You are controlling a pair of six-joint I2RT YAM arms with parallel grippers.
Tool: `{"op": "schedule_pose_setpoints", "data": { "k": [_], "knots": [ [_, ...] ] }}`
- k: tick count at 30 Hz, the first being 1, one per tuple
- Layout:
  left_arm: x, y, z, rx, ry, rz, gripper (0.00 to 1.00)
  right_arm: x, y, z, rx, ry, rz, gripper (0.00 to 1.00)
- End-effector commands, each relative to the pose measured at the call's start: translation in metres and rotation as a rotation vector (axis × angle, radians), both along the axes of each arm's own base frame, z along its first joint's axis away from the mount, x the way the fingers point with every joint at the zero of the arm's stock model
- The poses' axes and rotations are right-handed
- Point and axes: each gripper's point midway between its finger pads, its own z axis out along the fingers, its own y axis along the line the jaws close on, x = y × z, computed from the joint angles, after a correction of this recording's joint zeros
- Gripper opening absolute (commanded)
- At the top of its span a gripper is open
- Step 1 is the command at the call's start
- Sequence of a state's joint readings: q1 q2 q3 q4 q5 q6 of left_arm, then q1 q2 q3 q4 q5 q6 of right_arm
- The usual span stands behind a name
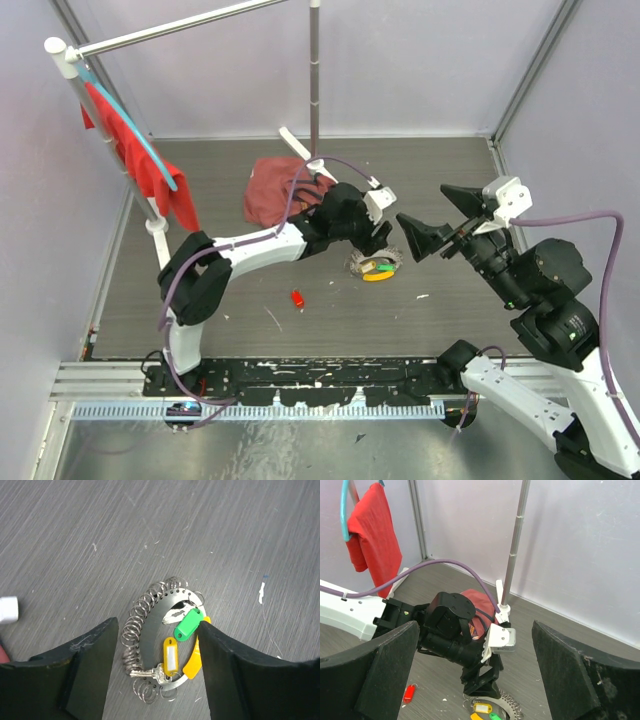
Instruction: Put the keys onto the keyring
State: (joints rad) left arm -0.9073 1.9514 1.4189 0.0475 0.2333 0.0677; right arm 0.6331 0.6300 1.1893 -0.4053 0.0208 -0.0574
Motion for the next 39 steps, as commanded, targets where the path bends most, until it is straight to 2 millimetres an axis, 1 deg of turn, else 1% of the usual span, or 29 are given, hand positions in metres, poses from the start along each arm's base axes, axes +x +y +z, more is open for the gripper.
{"op": "schedule_pose_setpoints", "data": {
  "k": [1,3,4,5,6,7,9,11,12,15,17,18,19,21,22,25,27,29,32,34,37,39],
  "knots": [
    [0.027,0.012,0.06,-0.105,-0.065,0.167,0.82,-0.007,-0.001,0.008,-0.003,-0.06,0.018,1.0],
    [0.033,0.032,0.075,-0.117,-0.082,0.27,0.98,-0.009,-0.001,0.006,-0.017,-0.079,0.029,1.0],
    [0.035,0.045,0.083,-0.125,-0.089,0.322,0.99,-0.007,-0.002,0.004,-0.02,-0.078,0.019,1.0],
    [0.036,0.059,0.091,-0.131,-0.09,0.374,0.98,-0.005,-0.003,0.002,-0.023,-0.073,0.004,1.0],
    [0.038,0.078,0.102,-0.138,-0.093,0.436,0.98,-0.001,-0.005,-0.002,-0.029,-0.065,-0.014,1.0],
    [0.039,0.095,0.108,-0.14,-0.084,0.495,0.98,0.003,-0.007,-0.004,-0.03,-0.053,-0.039,1.0],
    [0.039,0.13,0.117,-0.13,-0.071,0.597,0.98,0.018,-0.012,-0.013,-0.035,0.001,-0.112,1.0],
    [0.037,0.165,0.121,-0.134,-0.045,0.692,0.98,0.036,-0.02,-0.026,-0.05,0.081,-0.213,1.0],
    [0.036,0.181,0.122,-0.146,-0.022,0.727,0.98,0.041,-0.017,-0.035,-0.067,0.117,-0.222,1.0],
    [0.028,0.223,0.123,-0.181,0.03,0.813,0.98,0.054,-0.004,-0.051,-0.071,0.189,-0.212,1.0],
    [0.02,0.249,0.13,-0.205,0.007,0.866,0.98,0.063,0.003,-0.062,-0.068,0.234,-0.21,1.0],
    [0.013,0.262,0.137,-0.221,-0.017,0.89,0.98,0.065,0.012,-0.067,-0.066,0.256,-0.175,1.0],
    [0.01,0.274,0.136,-0.217,-0.034,0.919,0.98,0.069,0.015,-0.071,-0.057,0.279,-0.159,1.0],
    [0.002,0.292,0.142,-0.226,-0.062,0.963,0.98,0.078,0.016,-0.08,-0.03,0.329,-0.131,1.0],
    [-0.001,0.301,0.145,-0.229,-0.074,0.985,0.98,0.087,0.009,-0.086,-0.007,0.357,-0.14,1.0],
    [-0.013,0.321,0.155,-0.246,-0.103,1.033,0.98,0.096,-0.004,-0.096,0.069,0.413,-0.099,1.0],
    [-0.021,0.335,0.16,-0.25,-0.122,1.074,0.98,0.1,-0.023,-0.099,0.115,0.427,-0.125,1.0],
    [-0.027,0.351,0.162,-0.236,-0.143,1.126,0.98,0.1,-0.041,-0.101,0.139,0.415,-0.193,1.0],
    [-0.04,0.375,0.161,-0.181,-0.163,1.19,0.98,0.091,-0.061,-0.095,0.136,0.354,-0.291,1.0],
    [-0.051,0.39,0.161,-0.164,-0.172,1.232,0.98,0.082,-0.073,-0.087,0.115,0.306,-0.35,1.0],
    [-0.068,0.413,0.163,-0.192,-0.194,1.295,0.98,0.07,-0.089,-0.082,0.071,0.266,-0.42,1.0],
    [-0.076,0.425,0.162,-0.228,-0.215,1.329,0.98,0.063,-0.093,-0.083,0.059,0.249,-0.438,1.0]
  ]
}}
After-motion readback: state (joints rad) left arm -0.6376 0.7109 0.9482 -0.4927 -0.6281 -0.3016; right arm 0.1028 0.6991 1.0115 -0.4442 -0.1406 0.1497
